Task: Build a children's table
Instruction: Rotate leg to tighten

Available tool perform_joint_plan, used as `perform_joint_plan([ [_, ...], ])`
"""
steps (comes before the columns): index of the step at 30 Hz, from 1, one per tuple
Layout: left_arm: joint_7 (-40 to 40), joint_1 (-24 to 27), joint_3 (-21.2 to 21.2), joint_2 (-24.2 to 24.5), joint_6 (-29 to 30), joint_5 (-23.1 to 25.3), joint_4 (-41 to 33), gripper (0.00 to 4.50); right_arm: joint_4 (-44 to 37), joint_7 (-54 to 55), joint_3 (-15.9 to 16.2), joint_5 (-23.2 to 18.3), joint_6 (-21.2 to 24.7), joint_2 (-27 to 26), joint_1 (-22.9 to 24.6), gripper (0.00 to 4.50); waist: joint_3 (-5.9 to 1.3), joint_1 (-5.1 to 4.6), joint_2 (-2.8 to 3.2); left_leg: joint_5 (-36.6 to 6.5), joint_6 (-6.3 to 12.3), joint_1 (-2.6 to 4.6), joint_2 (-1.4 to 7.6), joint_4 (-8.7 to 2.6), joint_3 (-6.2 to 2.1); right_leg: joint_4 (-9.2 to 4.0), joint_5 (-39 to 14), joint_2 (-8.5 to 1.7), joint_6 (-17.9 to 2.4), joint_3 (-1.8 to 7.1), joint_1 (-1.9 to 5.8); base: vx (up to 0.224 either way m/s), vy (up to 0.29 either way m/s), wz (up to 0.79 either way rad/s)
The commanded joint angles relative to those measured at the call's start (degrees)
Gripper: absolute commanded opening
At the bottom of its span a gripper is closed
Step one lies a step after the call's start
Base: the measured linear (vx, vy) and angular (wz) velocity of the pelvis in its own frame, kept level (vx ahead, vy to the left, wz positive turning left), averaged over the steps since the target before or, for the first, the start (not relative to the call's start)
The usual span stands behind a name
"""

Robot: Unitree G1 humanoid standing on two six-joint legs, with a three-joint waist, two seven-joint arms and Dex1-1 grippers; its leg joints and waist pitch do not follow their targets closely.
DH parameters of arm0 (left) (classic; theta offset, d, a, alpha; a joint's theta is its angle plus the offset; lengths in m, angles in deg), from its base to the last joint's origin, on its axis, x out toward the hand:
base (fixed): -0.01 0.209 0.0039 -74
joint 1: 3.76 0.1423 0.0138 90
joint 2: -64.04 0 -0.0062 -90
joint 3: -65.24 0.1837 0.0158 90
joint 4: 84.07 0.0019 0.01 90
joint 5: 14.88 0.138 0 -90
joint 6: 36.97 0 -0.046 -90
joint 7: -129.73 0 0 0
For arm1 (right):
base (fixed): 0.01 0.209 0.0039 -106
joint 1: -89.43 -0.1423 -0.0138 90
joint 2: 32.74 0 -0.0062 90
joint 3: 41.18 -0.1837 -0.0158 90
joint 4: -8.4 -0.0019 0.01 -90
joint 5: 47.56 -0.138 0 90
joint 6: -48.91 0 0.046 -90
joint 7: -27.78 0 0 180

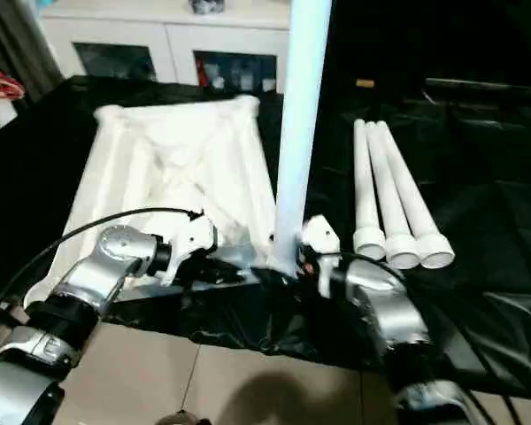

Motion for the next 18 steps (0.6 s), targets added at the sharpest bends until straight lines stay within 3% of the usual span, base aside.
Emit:
perform_joint_plan([
  [1, -1.4, -1.4, 1.8, -0.5, -0.3, 0.3, 1.2, 0.00, -1.3, -4.8, 4.8, 0.0, 2.0, -0.5, 1.5, 3.64, -2.87, 0.10, -0.18, -9.7, 5.04, 0.58, 4.52, -3.34, -1.77, -4.31, -4.4, -6.28, -11.7, 3.47, 2.48, 0.000, 0.000, 0.00],
  [5, -3.3, -2.4, 2.3, 0.3, -1.1, 0.8, 2.7, 0.00, -3.0, -7.6, 6.0, -0.4, 3.5, 0.7, 2.0, 3.20, -3.06, 0.36, -0.08, -8.1, 5.43, 0.44, 4.43, -3.09, -1.82, -3.99, -1.5, -6.28, -12.1, 3.28, 2.55, 0.000, 0.000, 0.00],
  [8, -3.8, -2.7, 2.5, 0.5, -1.4, 0.7, 3.1, 0.00, -4.0, -8.3, 6.4, -0.6, 4.3, 1.0, 2.4, 3.13, -3.07, 0.44, -0.09, -8.2, 5.36, 0.47, 4.47, -3.09, -1.85, -3.96, -1.3, -6.26, -12.1, 3.25, 2.58, 0.000, 0.000, 0.00],
  [9, -3.8, -2.8, 2.5, 0.5, -1.7, 0.8, 3.5, 0.00, -4.5, -8.4, 6.6, -0.5, 4.5, 1.1, 2.6, 2.90, -3.10, 0.54, 0.02, -8.3, 5.32, 0.44, 4.48, -3.06, -1.88, -3.92, -1.3, -6.33, -12.2, 3.27, 2.62, 0.000, 0.000, 0.00],
  [16, -2.2, -3.2, 1.9, -0.1, -2.8, 0.7, 4.2, 0.00, -5.0, -7.0, 6.5, -0.2, 4.5, 0.4, 3.2, 2.75, -3.17, 0.77, -0.06, -8.5, 4.84, 0.49, 4.44, -3.04, -1.86, -4.02, -2.4, -6.35, -11.9, 3.23, 2.64, 0.000, 0.000, 0.00],
  [18, 1.7, -3.6, 0.7, -1.6, -2.0, 0.4, 5.0, 0.00, -2.5, -1.0, 4.5, 0.3, 4.5, -2.2, 2.5, 2.75, -3.18, 0.82, -0.16, -8.0, 4.93, 0.45, 4.41, -3.00, -1.84, -3.97, -2.3, -6.30, -11.8, 3.22, 2.64, 0.000, 0.000, 0.00],
])
